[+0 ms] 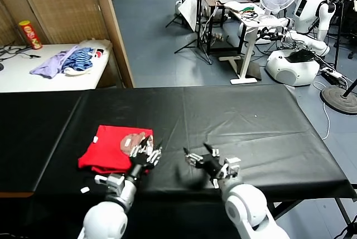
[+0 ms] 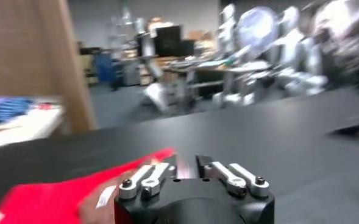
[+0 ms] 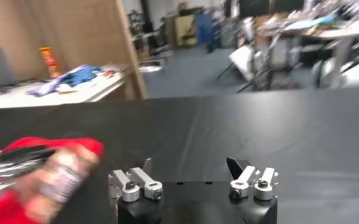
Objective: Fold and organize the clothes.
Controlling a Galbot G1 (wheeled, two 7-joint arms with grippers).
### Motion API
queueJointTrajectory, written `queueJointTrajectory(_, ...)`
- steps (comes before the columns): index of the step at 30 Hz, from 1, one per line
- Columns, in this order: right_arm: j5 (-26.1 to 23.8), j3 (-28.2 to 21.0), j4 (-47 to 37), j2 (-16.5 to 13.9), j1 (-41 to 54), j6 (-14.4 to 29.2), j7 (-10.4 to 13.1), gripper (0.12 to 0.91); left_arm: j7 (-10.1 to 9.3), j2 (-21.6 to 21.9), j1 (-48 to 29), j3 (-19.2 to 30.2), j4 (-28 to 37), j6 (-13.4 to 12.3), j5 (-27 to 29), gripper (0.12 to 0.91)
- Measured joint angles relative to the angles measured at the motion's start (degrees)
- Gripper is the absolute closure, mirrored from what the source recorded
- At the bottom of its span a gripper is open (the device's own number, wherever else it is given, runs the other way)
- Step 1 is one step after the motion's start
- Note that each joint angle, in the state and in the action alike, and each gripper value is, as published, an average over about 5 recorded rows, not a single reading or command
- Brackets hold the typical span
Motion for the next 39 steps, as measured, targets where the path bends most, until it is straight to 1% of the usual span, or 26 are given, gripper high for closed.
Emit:
queueJointTrajectory(2,2.81,-1.64,-1.53,0.33,1.85,-0.58,-0.31,0.227,0.19,0.16,0.14,-0.43,-1.64,-1.03,-2.66,0.371)
queueJointTrajectory(4,4.30,-3.62,-3.68,0.94,4.09,-0.72,-0.92,0.227,-0.10,0.32,0.36,-1.09,-3.01,-1.86,-4.23,0.288)
queueJointTrajectory(5,4.68,-4.67,-4.95,1.33,5.30,-0.72,-1.28,0.227,-0.28,0.35,0.54,-1.45,-3.53,-2.24,-4.63,0.262)
queueJointTrajectory(7,5.04,-6.87,-7.89,2.34,7.87,-0.70,-1.79,0.227,-0.53,0.23,1.09,-2.14,-4.27,-2.87,-4.89,0.240)
queueJointTrajectory(11,5.33,-10.48,-14.08,4.67,12.48,-0.56,-2.00,0.229,-0.59,-0.56,2.63,-3.12,-5.33,-3.83,-5.43,0.233)
queueJointTrajectory(15,5.76,-12.67,-19.66,7.11,15.85,-0.28,-2.92,0.272,-0.51,-1.51,4.33,-3.71,-6.36,-4.64,-5.66,0.232)
queueJointTrajectory(18,5.88,-13.56,-22.64,8.56,17.25,-0.15,-3.53,0.355,-0.57,-1.96,5.47,-4.16,-7.18,-4.80,-5.66,0.232)
queueJointTrajectory(21,5.33,-14.00,-24.28,9.44,17.85,0.28,-3.63,0.493,-0.71,-2.11,6.33,-4.60,-7.87,-4.63,-5.72,0.232)
queueJointTrajectory(22,4.87,-14.06,-24.50,9.57,17.87,0.56,-3.63,0.557,-0.76,-2.14,6.56,-4.73,-8.05,-4.58,-5.74,0.232)
queueJointTrajectory(24,3.39,-14.09,-24.61,9.57,17.77,1.33,-3.64,0.657,-0.84,-2.17,6.94,-5.03,-8.27,-4.55,-5.76,0.232)
queueJointTrajectory(25,2.34,-14.01,-24.55,9.45,17.66,1.84,-3.67,0.724,-0.87,-2.18,7.08,-5.17,-8.31,-4.57,-5.76,0.232)
queueJointTrajectory(26,1.12,-13.87,-24.40,9.25,17.53,2.35,-3.79,0.773,-0.92,-2.18,7.20,-5.36,-8.32,-4.64,-5.73,0.232)
queueJointTrajectory(28,-1.78,-13.47,-23.85,8.57,17.22,3.31,-4.33,0.855,-0.99,-2.13,7.38,-5.77,-8.20,-4.89,-5.52,0.232)
queueJointTrajectory(29,-3.41,-13.20,-23.43,8.03,17.04,3.78,-4.79,0.878,-1.02,-2.06,7.47,-6.00,-8.05,-5.14,-5.26,0.232)
queueJointTrajectory(32,-8.53,-12.17,-21.74,5.55,16.44,5.18,-6.99,0.883,-1.09,-1.62,7.83,-6.67,-7.32,-6.19,-3.81,0.232)
queueJointTrajectory(35,-13.68,-10.80,-19.80,1.74,15.94,7.68,-10.46,0.876,-1.65,-1.10,8.28,-7.15,-6.40,-6.83,-2.15,0.232)
queueJointTrajectory(37,-16.94,-9.99,-18.76,-1.23,15.61,10.38,-13.01,0.839,-2.37,-0.86,8.50,-7.48,-5.76,-6.93,-1.64,0.232)
queueJointTrajectory(39,-20.15,-9.43,-17.99,-4.29,15.16,13.94,-15.16,0.755,-3.00,-0.61,8.64,-7.96,-5.10,-7.15,-1.38,0.232)
